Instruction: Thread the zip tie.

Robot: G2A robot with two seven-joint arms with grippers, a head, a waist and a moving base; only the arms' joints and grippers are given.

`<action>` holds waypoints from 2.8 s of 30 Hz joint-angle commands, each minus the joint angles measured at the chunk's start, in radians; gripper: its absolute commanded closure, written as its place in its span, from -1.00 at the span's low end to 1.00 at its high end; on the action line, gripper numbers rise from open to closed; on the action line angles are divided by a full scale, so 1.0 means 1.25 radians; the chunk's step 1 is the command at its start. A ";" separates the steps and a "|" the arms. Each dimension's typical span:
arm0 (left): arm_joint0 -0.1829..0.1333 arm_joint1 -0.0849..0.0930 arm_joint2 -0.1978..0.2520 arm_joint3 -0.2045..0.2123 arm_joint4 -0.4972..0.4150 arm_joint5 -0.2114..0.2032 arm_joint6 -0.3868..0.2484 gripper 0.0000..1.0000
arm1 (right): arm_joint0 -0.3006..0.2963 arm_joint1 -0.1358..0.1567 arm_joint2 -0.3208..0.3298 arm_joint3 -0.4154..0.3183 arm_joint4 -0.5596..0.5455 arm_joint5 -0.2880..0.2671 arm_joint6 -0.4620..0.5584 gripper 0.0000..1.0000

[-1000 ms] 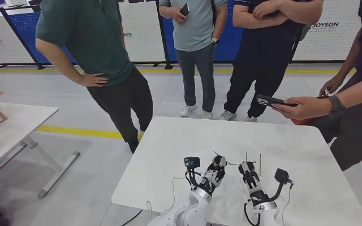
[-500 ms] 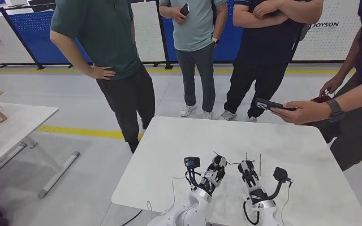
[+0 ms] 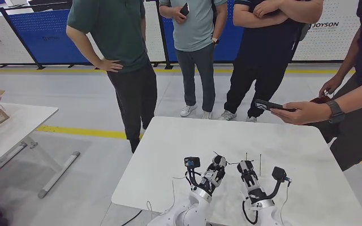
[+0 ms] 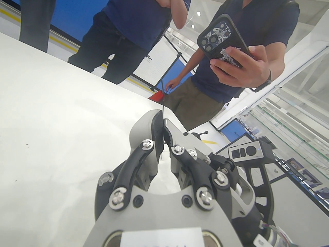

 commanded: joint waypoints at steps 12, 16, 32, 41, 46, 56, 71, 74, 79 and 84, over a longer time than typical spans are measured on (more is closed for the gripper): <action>0.013 -0.003 -0.014 -0.018 -0.041 0.008 -0.024 1.00 | 0.000 0.000 0.000 0.001 -0.001 -0.002 0.001 1.00; 0.013 -0.003 -0.014 -0.019 -0.042 0.008 -0.026 1.00 | 0.001 0.000 0.000 0.001 0.000 -0.001 0.002 1.00; 0.024 -0.014 -0.032 -0.034 -0.100 -0.005 -0.034 1.00 | 0.007 -0.002 0.001 0.008 0.015 -0.032 0.024 1.00; 0.023 -0.020 -0.034 -0.032 -0.103 -0.008 -0.043 1.00 | 0.020 -0.004 0.006 0.026 0.044 -0.049 0.041 1.00; 0.022 -0.022 -0.036 -0.031 -0.099 -0.006 -0.039 1.00 | 0.020 -0.004 0.009 0.027 0.046 -0.051 0.041 1.00; 0.023 -0.022 -0.037 -0.032 -0.103 -0.008 -0.046 1.00 | 0.019 -0.004 0.009 0.024 0.052 -0.055 0.042 1.00; 0.035 -0.026 -0.053 -0.040 -0.122 -0.032 -0.061 1.00 | 0.013 -0.005 0.014 0.021 0.053 -0.066 0.039 1.00; 0.035 -0.026 -0.054 -0.041 -0.113 -0.029 -0.067 1.00 | 0.009 -0.005 0.017 0.017 0.049 -0.066 0.037 1.00; 0.034 -0.027 -0.052 -0.041 -0.102 -0.023 -0.076 1.00 | 0.007 -0.005 0.019 0.012 0.043 -0.059 0.036 1.00; 0.033 -0.029 -0.052 -0.038 -0.094 -0.017 -0.080 1.00 | 0.005 -0.005 0.020 0.007 0.037 -0.050 0.038 1.00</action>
